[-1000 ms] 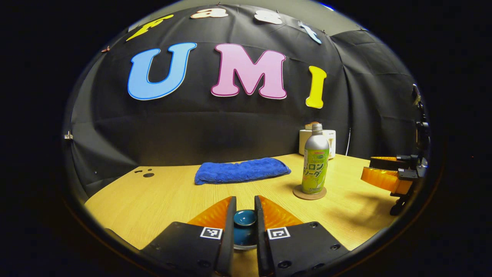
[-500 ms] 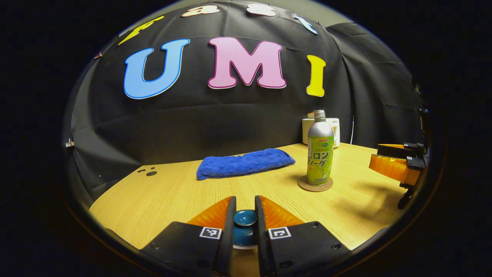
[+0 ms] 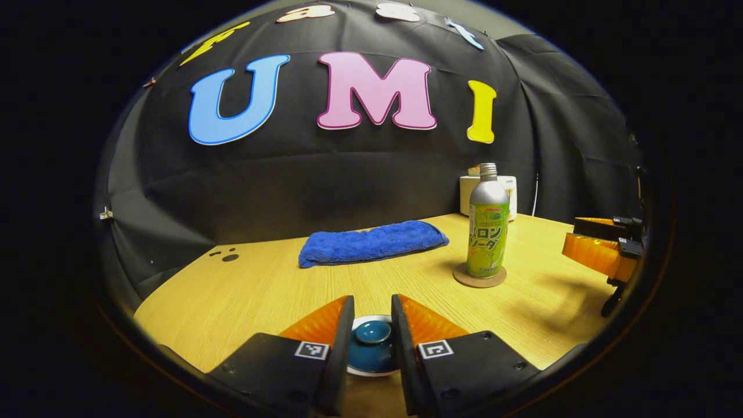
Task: Open the teacup lid with one hand, grasp the water bottle and pour water into the teacup with the other hand; after pouring, place the water bottle on the coaster and then close the teacup lid.
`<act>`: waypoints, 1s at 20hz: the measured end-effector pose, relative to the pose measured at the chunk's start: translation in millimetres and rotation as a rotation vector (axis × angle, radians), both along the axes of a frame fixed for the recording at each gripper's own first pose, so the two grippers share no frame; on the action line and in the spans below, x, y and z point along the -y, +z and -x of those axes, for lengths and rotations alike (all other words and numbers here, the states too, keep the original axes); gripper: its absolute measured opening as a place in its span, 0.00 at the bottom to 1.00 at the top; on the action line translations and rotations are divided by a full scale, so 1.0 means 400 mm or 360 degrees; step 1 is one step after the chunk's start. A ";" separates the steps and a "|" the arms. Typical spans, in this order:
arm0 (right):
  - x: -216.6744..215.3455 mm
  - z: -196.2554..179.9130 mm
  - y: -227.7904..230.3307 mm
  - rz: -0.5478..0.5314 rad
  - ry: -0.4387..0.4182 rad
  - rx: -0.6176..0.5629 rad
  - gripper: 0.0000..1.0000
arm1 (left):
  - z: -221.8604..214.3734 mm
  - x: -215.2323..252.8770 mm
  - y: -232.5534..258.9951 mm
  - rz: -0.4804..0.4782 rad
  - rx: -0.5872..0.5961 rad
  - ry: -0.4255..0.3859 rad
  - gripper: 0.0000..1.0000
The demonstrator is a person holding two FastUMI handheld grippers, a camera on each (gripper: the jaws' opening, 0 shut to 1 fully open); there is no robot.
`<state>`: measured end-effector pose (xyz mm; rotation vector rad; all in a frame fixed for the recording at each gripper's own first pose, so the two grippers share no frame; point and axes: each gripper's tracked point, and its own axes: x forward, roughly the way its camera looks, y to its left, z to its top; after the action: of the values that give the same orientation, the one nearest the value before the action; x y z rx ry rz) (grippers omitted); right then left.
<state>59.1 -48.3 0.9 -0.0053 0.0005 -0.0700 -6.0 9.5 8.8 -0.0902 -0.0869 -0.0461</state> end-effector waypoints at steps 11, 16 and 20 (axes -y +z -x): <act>-0.029 0.014 -0.002 0.0004 0.0029 -0.0001 0.99 | 0.173 -0.011 0.020 0.0157 0.0261 0.0165 0.97; -0.090 0.027 -0.005 0.0006 0.0098 -0.0003 0.99 | 0.186 -0.007 0.009 0.0149 0.0235 0.0197 0.97; -0.090 0.024 -0.004 0.0008 0.0066 0.0001 1.00 | 0.186 -0.023 0.006 0.0159 0.0225 0.0262 0.97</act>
<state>49.7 -12.4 -0.8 -0.0105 -0.0002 -0.0288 -80.4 18.9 11.3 -0.1792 -0.2375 0.1165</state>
